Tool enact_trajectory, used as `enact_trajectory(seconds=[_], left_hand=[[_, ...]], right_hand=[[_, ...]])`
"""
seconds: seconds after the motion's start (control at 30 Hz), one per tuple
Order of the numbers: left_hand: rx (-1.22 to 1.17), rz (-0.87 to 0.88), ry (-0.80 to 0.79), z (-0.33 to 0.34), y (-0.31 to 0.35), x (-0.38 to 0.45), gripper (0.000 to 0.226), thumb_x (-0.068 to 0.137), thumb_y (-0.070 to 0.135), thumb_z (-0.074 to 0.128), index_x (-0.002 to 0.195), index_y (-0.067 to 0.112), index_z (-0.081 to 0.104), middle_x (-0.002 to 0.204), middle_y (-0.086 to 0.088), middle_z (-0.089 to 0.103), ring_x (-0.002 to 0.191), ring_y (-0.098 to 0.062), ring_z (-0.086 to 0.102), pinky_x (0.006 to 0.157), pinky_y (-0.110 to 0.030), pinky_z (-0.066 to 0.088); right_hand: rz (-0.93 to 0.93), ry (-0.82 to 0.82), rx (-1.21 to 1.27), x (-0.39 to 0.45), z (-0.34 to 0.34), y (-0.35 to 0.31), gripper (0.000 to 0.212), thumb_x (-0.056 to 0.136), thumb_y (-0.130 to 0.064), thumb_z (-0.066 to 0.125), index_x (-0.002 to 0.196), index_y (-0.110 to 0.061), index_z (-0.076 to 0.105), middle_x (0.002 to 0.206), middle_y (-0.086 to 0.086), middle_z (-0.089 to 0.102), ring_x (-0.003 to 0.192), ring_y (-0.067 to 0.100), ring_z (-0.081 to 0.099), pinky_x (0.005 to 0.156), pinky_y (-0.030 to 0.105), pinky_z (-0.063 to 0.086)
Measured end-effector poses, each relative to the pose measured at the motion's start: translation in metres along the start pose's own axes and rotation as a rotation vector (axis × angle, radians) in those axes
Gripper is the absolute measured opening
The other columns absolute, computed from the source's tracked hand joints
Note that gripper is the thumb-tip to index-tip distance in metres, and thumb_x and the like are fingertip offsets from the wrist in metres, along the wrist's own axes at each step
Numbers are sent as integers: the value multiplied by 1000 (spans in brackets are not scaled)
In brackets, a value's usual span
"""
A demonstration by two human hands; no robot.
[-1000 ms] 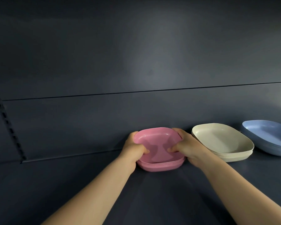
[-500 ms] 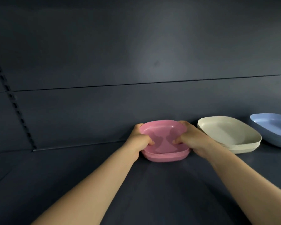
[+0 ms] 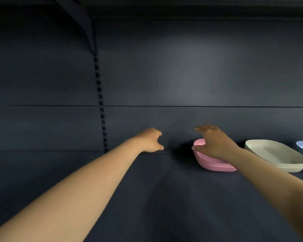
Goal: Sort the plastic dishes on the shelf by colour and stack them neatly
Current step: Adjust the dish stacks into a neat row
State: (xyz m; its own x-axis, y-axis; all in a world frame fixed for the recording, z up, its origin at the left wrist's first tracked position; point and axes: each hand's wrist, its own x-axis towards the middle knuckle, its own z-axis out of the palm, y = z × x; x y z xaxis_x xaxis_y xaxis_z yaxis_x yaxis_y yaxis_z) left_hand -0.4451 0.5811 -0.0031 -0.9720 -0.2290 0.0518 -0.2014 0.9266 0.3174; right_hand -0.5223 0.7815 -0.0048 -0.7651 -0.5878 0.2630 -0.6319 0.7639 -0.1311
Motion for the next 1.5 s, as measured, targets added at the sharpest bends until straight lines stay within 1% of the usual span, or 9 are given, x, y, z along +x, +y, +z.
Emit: enact_trajectory(seconds=[0.07, 0.23, 0.37, 0.5, 0.7, 0.97, 1.3, 1.4, 1.5], left_hand=[[106, -9, -7, -23, -34, -29, 63, 92, 35, 56, 147, 18, 30, 154, -3, 25, 141, -21, 26, 109, -32, 29], [239, -40, 1, -76, -127, -114, 58, 94, 36, 53, 145, 19, 33, 150, -1, 30, 137, -22, 32, 104, -31, 33], [281, -106, 13, -115, -213, -183, 56, 93, 36, 53, 144, 21, 35, 148, 0, 32, 135, -21, 34, 102, -31, 34], [303, -187, 30, -153, -294, -253, 55, 94, 35, 52, 144, 20, 34, 153, -1, 26, 140, -21, 27, 108, -31, 29], [288, -294, 52, -198, -401, -323, 56, 93, 36, 54, 144, 21, 36, 153, -1, 26, 142, -19, 24, 110, -31, 26], [267, -380, 51, -229, -516, -340, 55, 91, 39, 55, 141, 22, 39, 146, 1, 35, 134, -19, 34, 106, -30, 32], [96, -371, 7, -218, -611, -313, 68, 90, 40, 57, 148, 28, 24, 156, 0, 21, 141, -19, 26, 112, -30, 27], [-20, -318, -6, -203, -624, -305, 68, 90, 39, 58, 148, 27, 25, 154, 1, 26, 139, -17, 31, 109, -26, 30], [-136, -276, -31, -186, -636, -302, 67, 88, 37, 61, 146, 28, 29, 147, 5, 38, 130, -15, 42, 101, -23, 36]], right_hand=[[-39, -39, -34, -5, -4, -49, 74, 82, -45, 66, 144, -17, 36, 148, 6, 36, 137, 27, 30, 112, 37, 29], [-111, -86, -30, -22, -6, -180, 70, 86, -45, 62, 144, -20, 34, 148, 4, 35, 138, 25, 28, 111, 38, 32], [-160, -101, 12, -33, -2, -286, 69, 88, -44, 60, 146, -21, 32, 151, 4, 32, 141, 24, 23, 112, 37, 30], [-219, -81, 53, -43, 7, -384, 68, 87, -44, 61, 145, -20, 33, 148, 5, 36, 140, 25, 27, 109, 37, 33], [-296, -95, 93, -41, 17, -501, 68, 88, -44, 61, 145, -22, 32, 149, 4, 34, 140, 24, 25, 108, 37, 33], [-369, -138, 67, -1, 40, -607, 69, 87, -46, 60, 146, -24, 31, 148, 3, 34, 140, 23, 25, 109, 39, 33], [-352, -385, 291, 50, 123, -711, 79, 84, -50, 62, 149, -21, 26, 156, -3, 26, 142, 17, 28, 110, 28, 27], [-292, -426, 318, 52, 144, -726, 58, 80, -48, 66, 128, -20, 48, 133, -2, 53, 119, 16, 52, 93, 27, 41], [-230, -437, 370, 48, 153, -732, 48, 78, -44, 70, 117, -21, 53, 116, -4, 60, 104, 13, 58, 85, 27, 46]])
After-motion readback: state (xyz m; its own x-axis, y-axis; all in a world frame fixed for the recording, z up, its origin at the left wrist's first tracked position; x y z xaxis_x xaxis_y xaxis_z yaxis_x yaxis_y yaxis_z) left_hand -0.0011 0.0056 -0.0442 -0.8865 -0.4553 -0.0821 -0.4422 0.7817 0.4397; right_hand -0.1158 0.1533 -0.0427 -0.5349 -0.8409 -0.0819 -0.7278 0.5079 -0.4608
